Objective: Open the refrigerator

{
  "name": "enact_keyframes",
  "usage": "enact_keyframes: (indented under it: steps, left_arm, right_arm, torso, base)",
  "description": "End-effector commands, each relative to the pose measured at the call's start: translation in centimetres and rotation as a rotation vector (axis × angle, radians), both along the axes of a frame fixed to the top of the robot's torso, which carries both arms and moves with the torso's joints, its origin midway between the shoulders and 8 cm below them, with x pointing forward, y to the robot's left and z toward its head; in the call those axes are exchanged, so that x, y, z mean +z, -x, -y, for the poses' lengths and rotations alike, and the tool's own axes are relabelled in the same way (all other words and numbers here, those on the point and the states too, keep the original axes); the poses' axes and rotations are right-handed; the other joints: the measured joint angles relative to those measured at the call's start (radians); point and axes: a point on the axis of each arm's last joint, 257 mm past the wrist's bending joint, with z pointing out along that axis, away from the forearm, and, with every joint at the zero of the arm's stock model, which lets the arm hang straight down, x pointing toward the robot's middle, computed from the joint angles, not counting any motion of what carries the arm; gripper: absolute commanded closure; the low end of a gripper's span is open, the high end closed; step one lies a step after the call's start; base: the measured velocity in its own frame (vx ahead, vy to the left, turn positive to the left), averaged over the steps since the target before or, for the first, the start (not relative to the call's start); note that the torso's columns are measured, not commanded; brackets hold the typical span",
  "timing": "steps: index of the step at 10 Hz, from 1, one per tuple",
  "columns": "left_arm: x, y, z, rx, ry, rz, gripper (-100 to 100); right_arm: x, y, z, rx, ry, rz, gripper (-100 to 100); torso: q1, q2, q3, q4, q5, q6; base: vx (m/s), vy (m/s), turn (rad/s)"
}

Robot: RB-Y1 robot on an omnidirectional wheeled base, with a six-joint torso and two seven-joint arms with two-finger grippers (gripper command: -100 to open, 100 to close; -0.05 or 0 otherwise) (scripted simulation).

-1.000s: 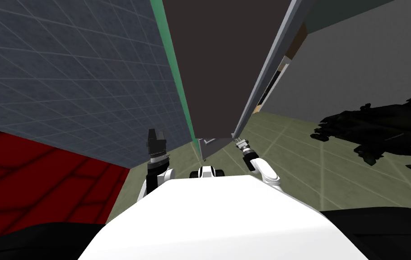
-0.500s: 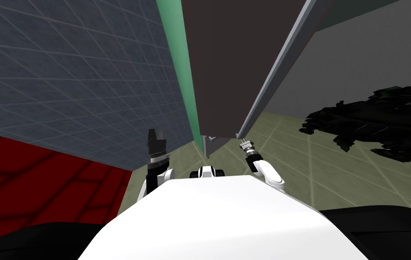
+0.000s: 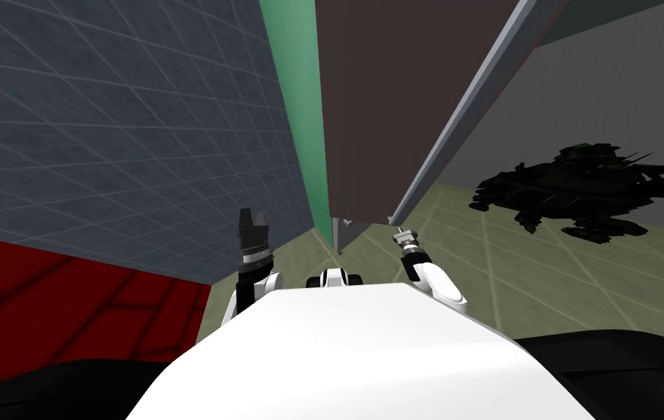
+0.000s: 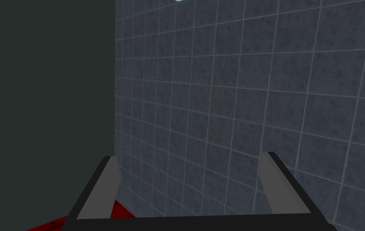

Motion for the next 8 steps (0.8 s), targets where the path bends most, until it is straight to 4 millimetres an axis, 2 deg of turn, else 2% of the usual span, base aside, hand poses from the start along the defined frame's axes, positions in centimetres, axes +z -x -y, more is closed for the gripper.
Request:
enact_keyframes:
  steps: [1,5,6,7,8]
  left_arm:
    - [0.0,0.0,0.0,0.0,0.0,0.0,0]
    - [0.0,0.0,0.0,0.0,0.0,0.0,0]
    - [0.0,0.0,0.0,0.0,0.0,0.0,0]
    - [0.0,0.0,0.0,0.0,0.0,0.0,0]
    - [0.0,0.0,0.0,0.0,-0.001,0.0,0]
  right_arm:
    - [0.9,0.9,1.6,-0.053,0.002,0.016,100]
    - [1.6,3.0,4.7,-0.153,0.007,0.028,100]
    - [1.4,2.6,4.1,-0.133,0.005,0.026,100]
    - [1.6,2.9,4.0,-0.108,0.014,0.017,-100]
    - [1.7,3.0,3.8,-0.095,0.017,0.013,-100]
  torso:
    - [0.001,0.003,0.001,0.0,0.0,0.0]
    - [-0.009,-0.001,0.0,-0.002,-0.004,0.005]
    - [-0.009,-0.001,0.0,-0.002,-0.004,0.005]
    - [-0.016,-0.001,0.0,-0.002,-0.005,0.004]
    - [-0.021,-0.002,-0.001,-0.003,-0.007,0.005]
  base:
    - [-0.042,0.305,-0.104]
    - [-0.041,0.28,-0.133]
    - [-0.02,0.117,-0.035]
    - [0.018,-0.043,0.064]
    - [0.043,-0.151,0.07]
